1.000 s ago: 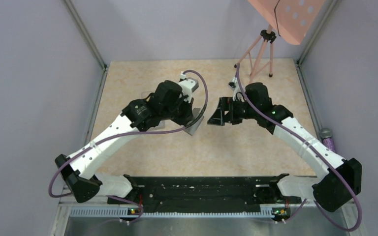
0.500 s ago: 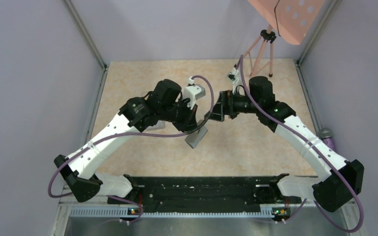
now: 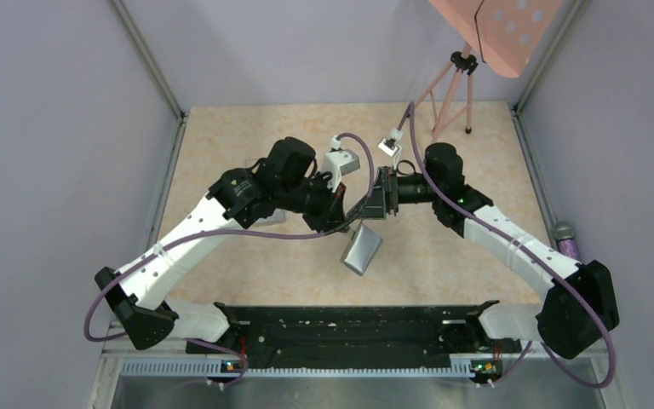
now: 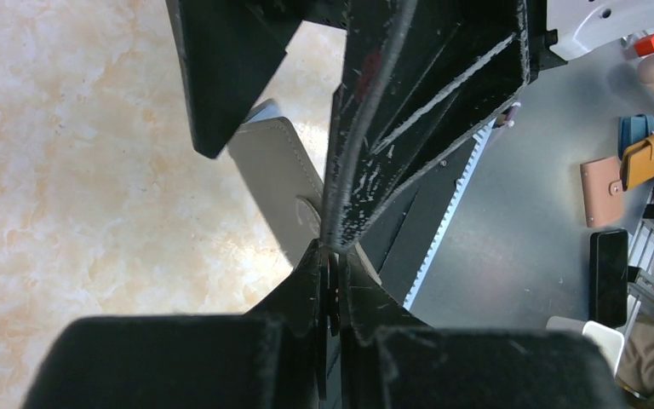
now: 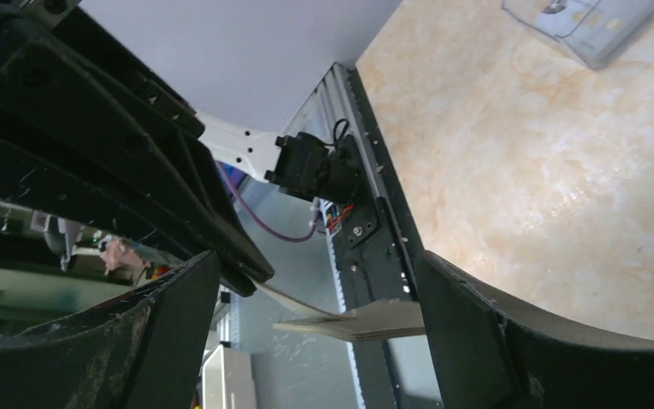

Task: Put the credit cards into the card holder
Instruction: Open the card holder.

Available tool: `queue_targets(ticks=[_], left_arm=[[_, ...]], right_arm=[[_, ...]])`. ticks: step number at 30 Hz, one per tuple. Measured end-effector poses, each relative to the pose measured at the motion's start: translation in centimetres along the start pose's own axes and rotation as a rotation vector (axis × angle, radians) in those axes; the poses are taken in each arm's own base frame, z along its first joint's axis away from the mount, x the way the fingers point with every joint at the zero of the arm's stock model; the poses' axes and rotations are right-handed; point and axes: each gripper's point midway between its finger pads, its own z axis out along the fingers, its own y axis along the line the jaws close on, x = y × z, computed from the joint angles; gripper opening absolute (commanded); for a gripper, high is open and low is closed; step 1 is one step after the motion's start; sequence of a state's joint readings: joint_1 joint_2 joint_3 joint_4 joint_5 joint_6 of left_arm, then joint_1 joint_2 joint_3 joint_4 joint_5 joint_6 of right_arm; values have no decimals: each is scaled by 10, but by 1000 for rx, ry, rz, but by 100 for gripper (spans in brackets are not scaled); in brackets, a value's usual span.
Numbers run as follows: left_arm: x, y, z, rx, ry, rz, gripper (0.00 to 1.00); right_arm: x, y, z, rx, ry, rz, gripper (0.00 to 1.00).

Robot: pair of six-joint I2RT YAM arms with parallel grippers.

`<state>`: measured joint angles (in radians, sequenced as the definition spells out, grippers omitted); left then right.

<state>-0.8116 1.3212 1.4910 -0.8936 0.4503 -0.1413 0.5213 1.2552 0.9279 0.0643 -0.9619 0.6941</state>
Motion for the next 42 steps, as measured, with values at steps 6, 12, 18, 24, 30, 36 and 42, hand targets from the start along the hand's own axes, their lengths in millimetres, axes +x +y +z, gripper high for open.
queue_targets(ticks=[6, 12, 18, 24, 30, 36, 42], left_arm=[[-1, 0, -3, -12, -30, -1, 0], [-1, 5, -7, -44, -55, -4, 0], [-4, 9, -2, -61, -76, -22, 0], [-12, 10, -1, -55, -108, -65, 0], [-20, 8, 2, -23, -144, -110, 0], [-22, 2, 4, 20, -152, -124, 0], [-29, 1, 4, 36, -179, -136, 10]], right_arm=[[14, 10, -3, -68, 55, 12, 75], [35, 19, -6, -87, 116, 28, 80], [48, 24, -13, -49, 137, -4, 87], [68, 2, -9, 89, 172, -22, 89], [69, -22, -15, 273, 145, -82, 82], [56, -32, -20, 371, 91, -130, 53], [51, -38, -20, 402, 76, -141, 2]])
